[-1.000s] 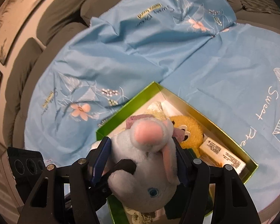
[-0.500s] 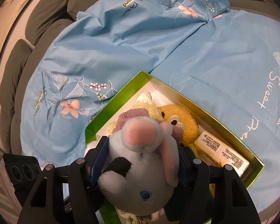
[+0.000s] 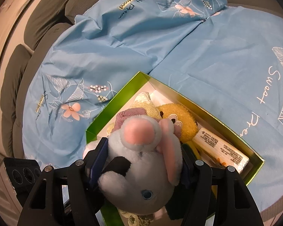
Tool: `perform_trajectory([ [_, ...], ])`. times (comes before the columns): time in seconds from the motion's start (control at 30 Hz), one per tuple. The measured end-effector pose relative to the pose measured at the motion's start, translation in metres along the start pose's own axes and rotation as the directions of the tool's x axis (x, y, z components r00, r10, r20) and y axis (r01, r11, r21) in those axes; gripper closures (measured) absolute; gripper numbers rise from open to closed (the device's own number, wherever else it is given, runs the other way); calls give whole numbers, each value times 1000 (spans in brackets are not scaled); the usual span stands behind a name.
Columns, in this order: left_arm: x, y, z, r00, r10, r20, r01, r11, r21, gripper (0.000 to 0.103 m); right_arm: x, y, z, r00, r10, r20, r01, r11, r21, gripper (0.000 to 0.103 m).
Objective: Organize soft objects
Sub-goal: 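Lower the elephant plush into the box and open the right gripper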
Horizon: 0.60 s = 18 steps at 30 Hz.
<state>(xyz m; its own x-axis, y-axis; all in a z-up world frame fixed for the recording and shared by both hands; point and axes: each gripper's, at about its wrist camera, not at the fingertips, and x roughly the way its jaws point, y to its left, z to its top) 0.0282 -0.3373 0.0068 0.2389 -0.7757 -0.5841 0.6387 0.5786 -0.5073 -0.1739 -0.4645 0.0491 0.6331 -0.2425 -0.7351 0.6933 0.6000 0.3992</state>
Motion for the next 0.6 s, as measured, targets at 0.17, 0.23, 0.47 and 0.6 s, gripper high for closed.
perform_trajectory([
  [0.17,-5,-2,1,1000,25,-9,-25,1000,-19,48,-7,2,-2,1000,13,23,-13,1000,8,35],
  [0.23,-9,-5,1,999,41,1,-41,999,-6,48,-9,4,-2,999,17,32,-17,1000,8,34],
  [0.47,-16,-13,0,994,107,32,-108,994,24,44,-17,10,-4,998,-12,58,13,1000,-14,29],
  [0.6,-21,-16,0,990,132,54,-134,991,28,40,-21,14,-3,997,-22,73,24,999,-29,27],
])
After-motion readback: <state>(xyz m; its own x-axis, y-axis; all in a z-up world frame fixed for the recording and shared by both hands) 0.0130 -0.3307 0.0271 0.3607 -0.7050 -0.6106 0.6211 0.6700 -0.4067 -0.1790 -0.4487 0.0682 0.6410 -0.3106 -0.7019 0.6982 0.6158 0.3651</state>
